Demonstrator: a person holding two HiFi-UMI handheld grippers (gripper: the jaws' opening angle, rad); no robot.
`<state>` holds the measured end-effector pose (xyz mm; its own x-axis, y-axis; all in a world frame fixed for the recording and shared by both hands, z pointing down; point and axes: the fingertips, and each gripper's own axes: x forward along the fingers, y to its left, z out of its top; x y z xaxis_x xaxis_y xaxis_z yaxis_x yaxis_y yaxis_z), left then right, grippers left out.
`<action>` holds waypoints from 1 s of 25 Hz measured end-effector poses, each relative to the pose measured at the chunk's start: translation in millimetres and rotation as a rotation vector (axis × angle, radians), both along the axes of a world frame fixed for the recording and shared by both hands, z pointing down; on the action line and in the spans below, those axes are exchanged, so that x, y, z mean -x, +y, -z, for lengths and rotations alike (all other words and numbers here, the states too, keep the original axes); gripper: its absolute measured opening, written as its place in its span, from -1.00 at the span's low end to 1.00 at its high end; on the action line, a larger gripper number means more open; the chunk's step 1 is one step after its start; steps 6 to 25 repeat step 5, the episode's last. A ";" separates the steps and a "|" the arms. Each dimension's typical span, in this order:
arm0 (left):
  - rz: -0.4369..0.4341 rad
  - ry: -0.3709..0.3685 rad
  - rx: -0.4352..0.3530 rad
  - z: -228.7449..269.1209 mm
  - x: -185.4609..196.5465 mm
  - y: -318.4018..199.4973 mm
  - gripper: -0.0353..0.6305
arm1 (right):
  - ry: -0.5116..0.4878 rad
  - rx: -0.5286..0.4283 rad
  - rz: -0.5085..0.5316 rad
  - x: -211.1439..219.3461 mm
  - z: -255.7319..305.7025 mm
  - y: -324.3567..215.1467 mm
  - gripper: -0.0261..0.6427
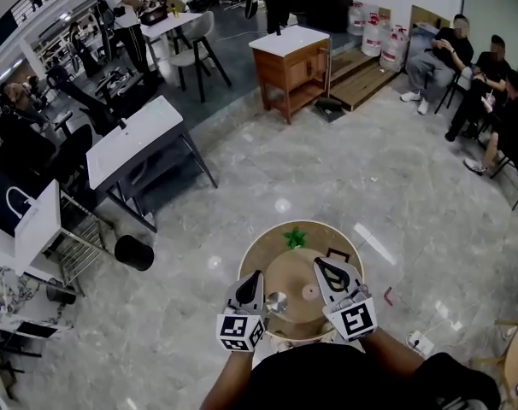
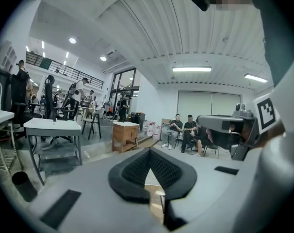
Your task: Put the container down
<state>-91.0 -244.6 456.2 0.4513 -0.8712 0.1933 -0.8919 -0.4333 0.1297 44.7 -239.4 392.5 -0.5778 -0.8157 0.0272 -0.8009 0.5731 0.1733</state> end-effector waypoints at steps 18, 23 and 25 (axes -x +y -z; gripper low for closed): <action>-0.004 -0.002 0.002 -0.4 -0.5 -2.0 -0.90 | 0.007 0.025 -0.009 -3.2 -6.4 -0.9 -0.93; -0.004 -0.002 0.002 -0.4 -0.5 -2.0 -0.90 | 0.007 0.025 -0.009 -3.2 -6.4 -0.9 -0.93; -0.004 -0.002 0.002 -0.4 -0.5 -2.0 -0.90 | 0.007 0.025 -0.009 -3.2 -6.4 -0.9 -0.93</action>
